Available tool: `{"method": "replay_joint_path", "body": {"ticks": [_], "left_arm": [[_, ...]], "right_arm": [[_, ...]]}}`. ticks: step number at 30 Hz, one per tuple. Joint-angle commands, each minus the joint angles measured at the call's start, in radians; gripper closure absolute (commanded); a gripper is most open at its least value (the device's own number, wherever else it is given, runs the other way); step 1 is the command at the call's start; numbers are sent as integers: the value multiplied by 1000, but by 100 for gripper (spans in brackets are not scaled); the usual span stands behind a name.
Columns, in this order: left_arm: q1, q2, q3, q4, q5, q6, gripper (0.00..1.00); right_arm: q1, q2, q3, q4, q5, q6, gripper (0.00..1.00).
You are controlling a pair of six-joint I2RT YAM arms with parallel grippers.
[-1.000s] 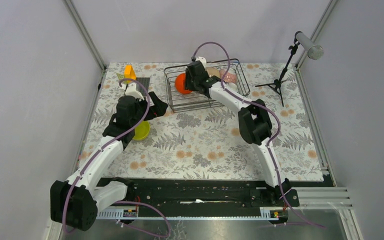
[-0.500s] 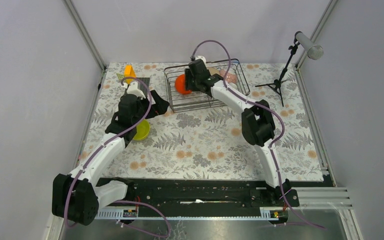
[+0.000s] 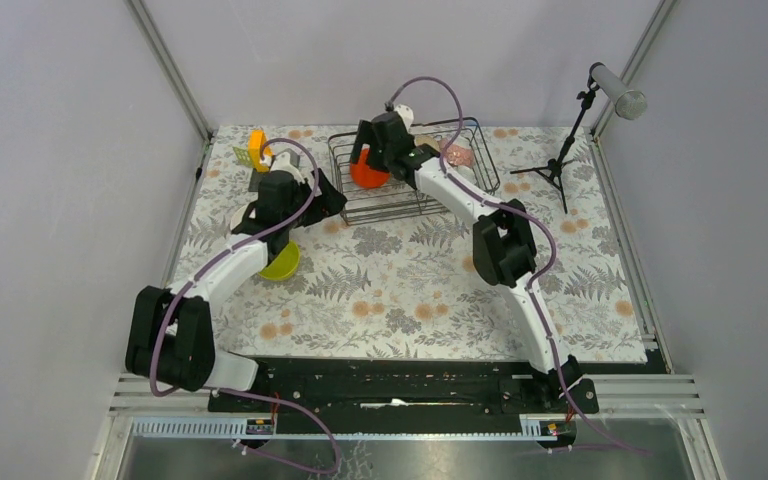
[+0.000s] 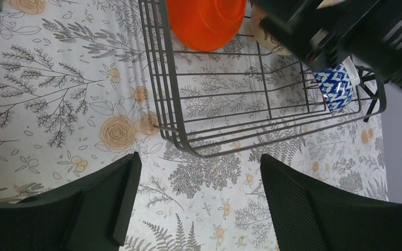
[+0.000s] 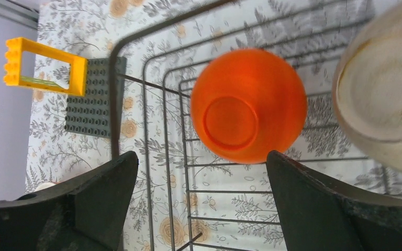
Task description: Unload the bowls from the dish rack
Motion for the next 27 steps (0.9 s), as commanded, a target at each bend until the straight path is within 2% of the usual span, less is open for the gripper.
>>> {"method": "replay_joint_path", "body": {"ticks": [1,6,11,17,18,24,27], "left_arm": [[6,56,77,80,6,-17,14],[8,144,138,74,5,-2,22],[7,224,187,56,-7,22,35],[7,297,248,25,-12,47,45],[7,306,257,20,-14,49,49],[6,335,295,-25,17,58,88],[-2,322,284,-29,44,39,99]], "right_arm": [[-7,-61,-149,100,21,234,0],[-7,-116,-268,193,87,306,0],[-6,-171,-338,245,95,290,0],[-7,-244,-411,258,108,219,0],[-7,-257,-422,259,111,213,0],[-7,-301,-456,252,132,155,0],[-9,-309,-457,229,159,143,0]]}}
